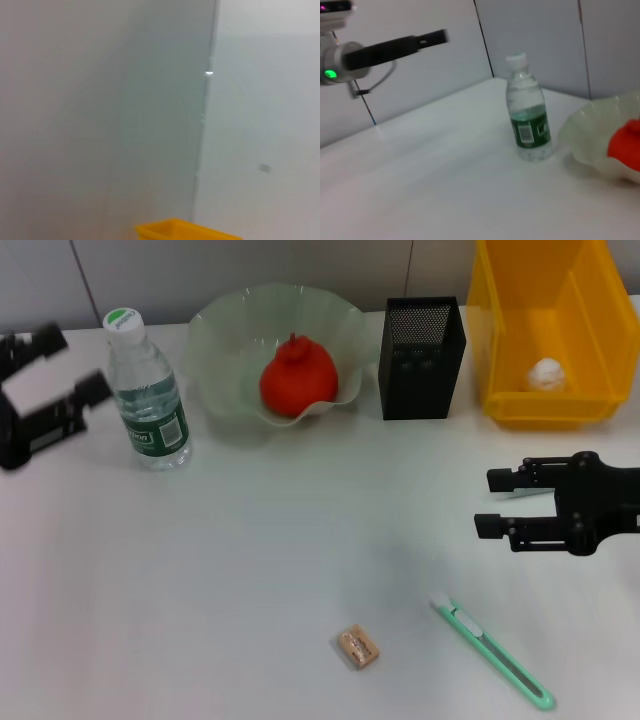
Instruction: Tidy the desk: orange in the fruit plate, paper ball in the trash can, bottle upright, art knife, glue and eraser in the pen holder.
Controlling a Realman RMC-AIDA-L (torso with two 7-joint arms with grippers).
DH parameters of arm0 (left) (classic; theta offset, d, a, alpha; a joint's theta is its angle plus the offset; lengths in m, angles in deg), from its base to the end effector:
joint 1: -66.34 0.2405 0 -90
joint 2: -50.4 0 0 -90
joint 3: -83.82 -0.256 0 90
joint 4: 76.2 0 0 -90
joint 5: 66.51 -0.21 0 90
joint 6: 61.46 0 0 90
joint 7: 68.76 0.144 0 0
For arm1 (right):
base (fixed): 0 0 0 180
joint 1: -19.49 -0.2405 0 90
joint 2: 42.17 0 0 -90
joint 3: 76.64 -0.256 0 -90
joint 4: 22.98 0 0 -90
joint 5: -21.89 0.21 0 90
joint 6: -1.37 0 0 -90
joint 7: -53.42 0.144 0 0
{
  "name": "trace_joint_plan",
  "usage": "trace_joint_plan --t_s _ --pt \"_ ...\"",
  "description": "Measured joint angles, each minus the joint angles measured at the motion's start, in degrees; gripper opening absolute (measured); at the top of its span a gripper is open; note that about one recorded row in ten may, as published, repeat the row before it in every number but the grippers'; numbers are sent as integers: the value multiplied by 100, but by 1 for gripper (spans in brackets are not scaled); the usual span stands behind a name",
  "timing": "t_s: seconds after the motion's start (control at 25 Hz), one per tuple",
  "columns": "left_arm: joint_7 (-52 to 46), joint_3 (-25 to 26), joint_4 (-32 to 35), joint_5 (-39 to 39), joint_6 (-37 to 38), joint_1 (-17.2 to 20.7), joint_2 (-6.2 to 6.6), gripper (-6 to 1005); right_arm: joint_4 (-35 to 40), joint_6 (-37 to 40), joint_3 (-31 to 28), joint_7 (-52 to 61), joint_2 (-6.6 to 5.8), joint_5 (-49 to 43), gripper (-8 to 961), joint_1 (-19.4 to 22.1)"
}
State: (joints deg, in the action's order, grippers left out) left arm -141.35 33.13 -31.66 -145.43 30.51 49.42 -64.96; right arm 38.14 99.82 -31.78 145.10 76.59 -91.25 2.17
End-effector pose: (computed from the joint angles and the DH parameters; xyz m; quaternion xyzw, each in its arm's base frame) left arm -0.2657 0.3066 0.0714 -0.8696 -0.1425 -0.4008 0.2508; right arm 0.2775 0.2860 0.0548 -0.9436 0.2322 0.1916 0.1376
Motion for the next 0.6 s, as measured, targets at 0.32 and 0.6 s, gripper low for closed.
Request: trace_joint_plan --t_s 0.32,0.6 --pt "343 57 -53 -681 833 423 54 810 1359 469 226 1996 8 -814 671 -348" --pt "673 51 -229 -1298 1048 479 61 810 2375 1095 735 3989 -123 -1883 671 -1098"
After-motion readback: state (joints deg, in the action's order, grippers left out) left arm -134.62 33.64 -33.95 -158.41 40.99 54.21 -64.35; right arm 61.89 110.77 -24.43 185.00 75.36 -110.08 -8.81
